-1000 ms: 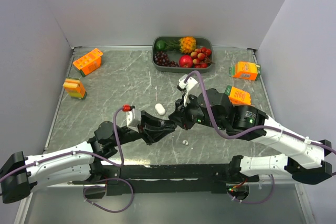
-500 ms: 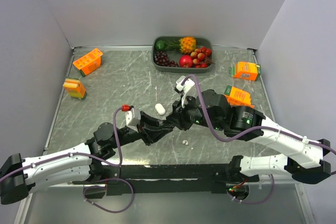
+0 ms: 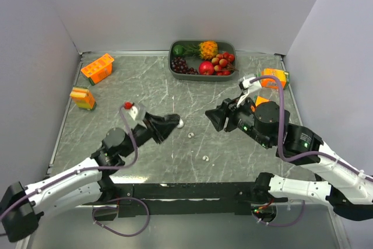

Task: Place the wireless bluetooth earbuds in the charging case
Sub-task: Close the charging case, then place the charging case at the center of the board.

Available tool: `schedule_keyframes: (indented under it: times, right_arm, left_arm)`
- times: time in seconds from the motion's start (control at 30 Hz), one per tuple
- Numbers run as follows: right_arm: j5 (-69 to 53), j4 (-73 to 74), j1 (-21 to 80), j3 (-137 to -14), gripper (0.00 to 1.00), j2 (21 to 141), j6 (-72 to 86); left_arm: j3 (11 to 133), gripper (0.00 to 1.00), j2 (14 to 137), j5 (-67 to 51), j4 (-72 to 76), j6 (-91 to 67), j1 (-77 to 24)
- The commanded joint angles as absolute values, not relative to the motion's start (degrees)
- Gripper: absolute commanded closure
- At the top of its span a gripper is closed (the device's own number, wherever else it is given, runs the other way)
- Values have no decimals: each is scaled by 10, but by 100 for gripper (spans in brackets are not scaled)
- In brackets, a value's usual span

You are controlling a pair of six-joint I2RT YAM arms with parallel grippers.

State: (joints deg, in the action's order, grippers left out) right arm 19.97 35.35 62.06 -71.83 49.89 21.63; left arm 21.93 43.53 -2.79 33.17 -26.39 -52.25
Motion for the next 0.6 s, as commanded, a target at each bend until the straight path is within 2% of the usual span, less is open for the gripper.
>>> schedule_keyframes:
  times: [0.0,0.07,0.1,0.2,0.57]
  right_arm:
    - [186,348,590,-687,43,525,249]
    - [157,337,572,-665,43,528,247]
    - [148,332,569,-658,42,529,247]
    - [115,316,558,-640,42,533,241]
    - [82,302,540,-618,41,539,227]
  left_arm:
    - [263,99,511,-43,185,-379,-373]
    - [305,99,567,-100,144,-399,-278]
    - [316,99,630,-165,135,-404,-247]
    - [343,99,746,-289,163,-433,-154]
    - [485,99,977,-319,174,-398,-105]
